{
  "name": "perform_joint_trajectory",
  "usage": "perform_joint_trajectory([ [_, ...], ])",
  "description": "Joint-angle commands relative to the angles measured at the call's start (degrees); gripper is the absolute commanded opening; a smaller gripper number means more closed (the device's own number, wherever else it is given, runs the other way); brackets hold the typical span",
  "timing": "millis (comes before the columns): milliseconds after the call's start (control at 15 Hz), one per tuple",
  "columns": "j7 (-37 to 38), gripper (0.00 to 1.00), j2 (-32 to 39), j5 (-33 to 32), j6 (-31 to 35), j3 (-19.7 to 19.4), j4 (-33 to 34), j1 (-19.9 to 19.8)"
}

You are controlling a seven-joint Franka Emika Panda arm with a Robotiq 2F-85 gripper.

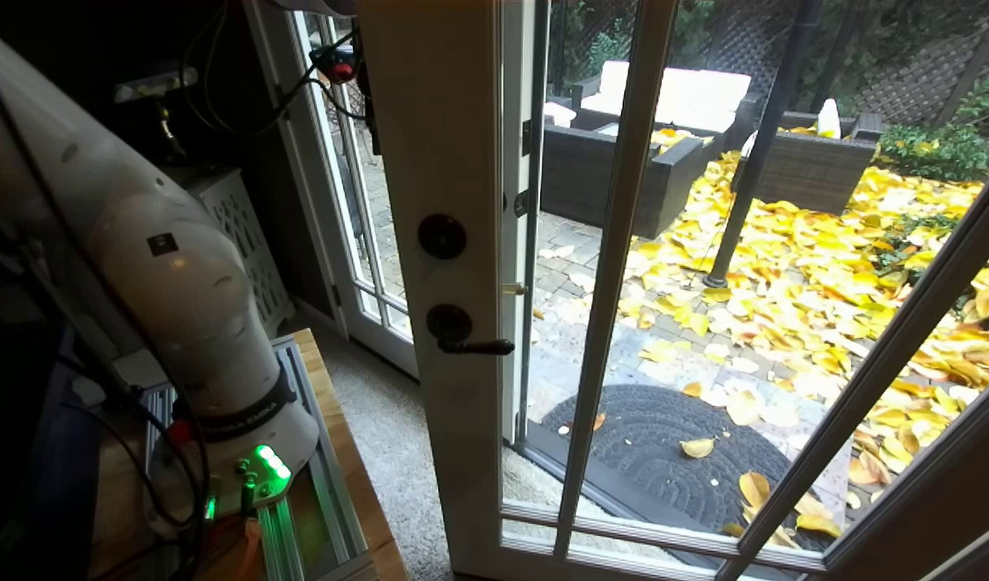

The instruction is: Close the door

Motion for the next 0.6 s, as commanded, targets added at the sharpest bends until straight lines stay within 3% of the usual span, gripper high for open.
perform_joint_trajectory([
  [0,8.3,0.66,10.5,-5.4,9.0,4.5,5.4,-0.7],
  [200,14.6,0.44,17.9,-15.5,12.5,5.7,8.6,-0.8],
  [533,21.4,0.09,28.7,-29.4,10.4,3.5,16.6,3.2],
])
